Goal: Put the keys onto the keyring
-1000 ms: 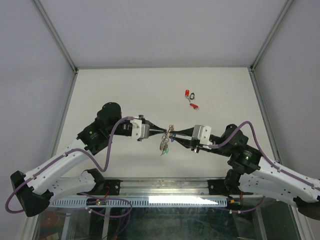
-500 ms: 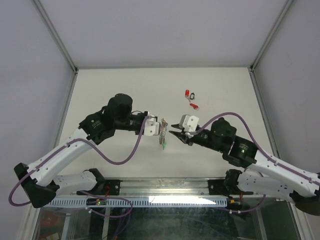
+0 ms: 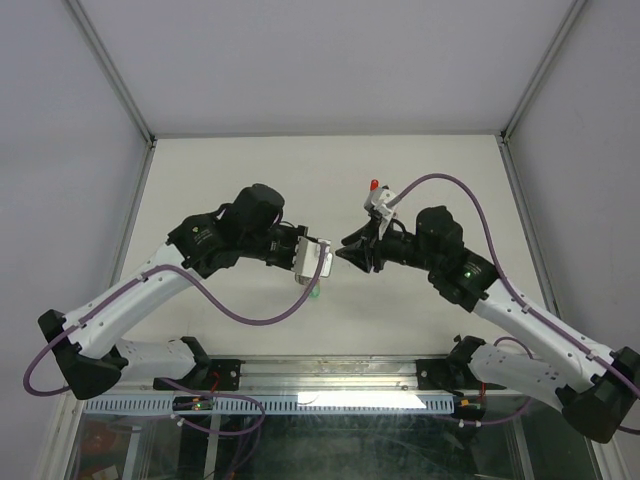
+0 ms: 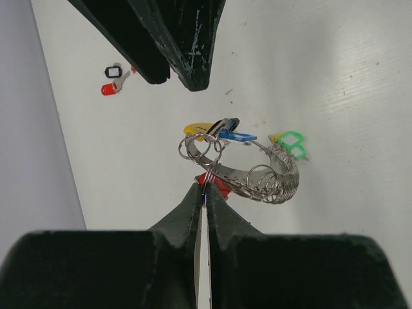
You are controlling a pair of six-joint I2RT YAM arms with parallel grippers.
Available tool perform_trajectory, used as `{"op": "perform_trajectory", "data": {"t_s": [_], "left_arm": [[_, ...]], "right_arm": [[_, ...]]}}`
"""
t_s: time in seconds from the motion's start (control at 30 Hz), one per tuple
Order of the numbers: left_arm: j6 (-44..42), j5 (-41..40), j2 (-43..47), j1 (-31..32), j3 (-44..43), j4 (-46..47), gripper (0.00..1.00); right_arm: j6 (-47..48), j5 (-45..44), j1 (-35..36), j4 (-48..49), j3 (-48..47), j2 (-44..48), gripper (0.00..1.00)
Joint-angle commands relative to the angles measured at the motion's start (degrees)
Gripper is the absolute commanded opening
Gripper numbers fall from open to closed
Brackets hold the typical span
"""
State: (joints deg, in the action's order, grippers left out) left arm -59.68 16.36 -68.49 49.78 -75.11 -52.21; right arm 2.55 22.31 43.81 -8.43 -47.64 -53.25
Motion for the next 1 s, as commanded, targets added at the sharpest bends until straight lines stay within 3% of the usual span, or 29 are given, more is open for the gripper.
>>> {"op": "perform_trajectory", "data": {"t_s": [0.0, 0.3, 0.6, 0.97], "left_arm": [[-2.32, -3.11, -0.14, 1.47, -4.41, -0.85, 0.0], [-5.35, -3.34, 0.4, 3.03, -3.94, -0.84, 0.0], [-6.41, -2.16, 0.92, 3.34, -3.73, 0.45, 0.0], [-6.73, -0.74, 0.73, 3.66, -3.88, 0.97, 0.0]], "right_arm": [[-9.12, 8.9, -0.11, 12.03, 1.21, -0.83, 0.35], [-17.54, 13.06, -0.13, 16.53, 0.09, -4.98, 0.35], [-21.74, 15.02, -0.22, 9.97, -4.44, -7.61, 0.36], [-23.36, 12.51, -0.22, 8.89, -5.49, -9.88, 0.36]]}}
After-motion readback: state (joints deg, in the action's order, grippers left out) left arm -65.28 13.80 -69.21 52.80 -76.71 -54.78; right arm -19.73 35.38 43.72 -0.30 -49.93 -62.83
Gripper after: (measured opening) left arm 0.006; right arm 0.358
